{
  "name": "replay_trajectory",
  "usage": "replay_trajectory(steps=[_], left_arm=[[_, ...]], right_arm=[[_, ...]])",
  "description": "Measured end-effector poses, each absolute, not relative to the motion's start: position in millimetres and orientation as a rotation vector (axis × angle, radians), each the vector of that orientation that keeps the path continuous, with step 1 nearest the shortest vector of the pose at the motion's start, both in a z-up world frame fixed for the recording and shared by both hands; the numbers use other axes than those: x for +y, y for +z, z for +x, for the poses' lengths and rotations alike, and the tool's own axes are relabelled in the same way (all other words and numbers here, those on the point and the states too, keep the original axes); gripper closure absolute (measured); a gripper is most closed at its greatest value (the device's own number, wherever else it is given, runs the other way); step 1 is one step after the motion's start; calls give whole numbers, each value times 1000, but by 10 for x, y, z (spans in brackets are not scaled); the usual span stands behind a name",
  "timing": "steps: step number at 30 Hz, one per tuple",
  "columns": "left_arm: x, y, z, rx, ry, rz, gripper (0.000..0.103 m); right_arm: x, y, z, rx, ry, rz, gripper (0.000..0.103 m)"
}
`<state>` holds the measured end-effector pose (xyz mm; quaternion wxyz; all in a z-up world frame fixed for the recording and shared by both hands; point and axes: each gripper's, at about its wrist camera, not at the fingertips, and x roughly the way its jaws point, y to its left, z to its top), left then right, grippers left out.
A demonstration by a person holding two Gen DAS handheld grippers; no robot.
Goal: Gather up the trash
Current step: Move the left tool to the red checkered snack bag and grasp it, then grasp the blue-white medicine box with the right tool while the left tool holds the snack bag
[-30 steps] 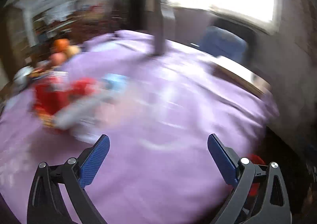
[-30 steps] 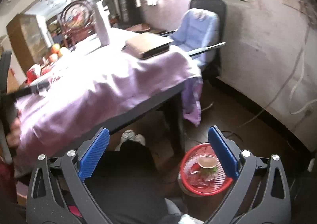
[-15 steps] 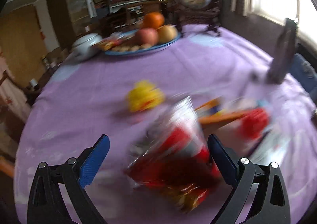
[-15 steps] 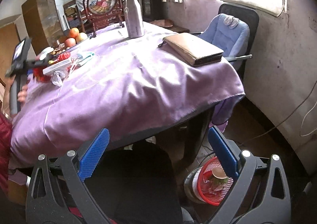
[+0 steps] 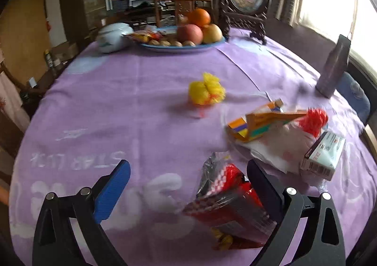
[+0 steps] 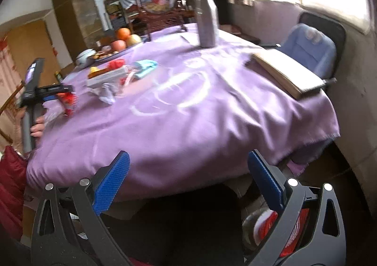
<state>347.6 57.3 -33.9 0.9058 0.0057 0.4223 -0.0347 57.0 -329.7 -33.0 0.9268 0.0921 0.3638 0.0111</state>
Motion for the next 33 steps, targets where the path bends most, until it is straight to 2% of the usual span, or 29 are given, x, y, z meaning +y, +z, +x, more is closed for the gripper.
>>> replay_trajectory(steps=[10, 25, 29, 33], left_arm=[[466, -649, 3525, 1020, -99, 43, 4], [443, -650, 3539, 1025, -83, 50, 4], [442, -650, 3539, 1025, -83, 50, 4], [443, -652, 3538, 1025, -82, 51, 4]], right_arm=[[-2594, -220, 1457, 758, 210, 181, 7], [-1754, -318, 2667, 866, 309, 279, 7], [-1850, -424, 2799, 898, 226, 285, 7], [-2455, -511, 2677, 888, 60, 342, 7]])
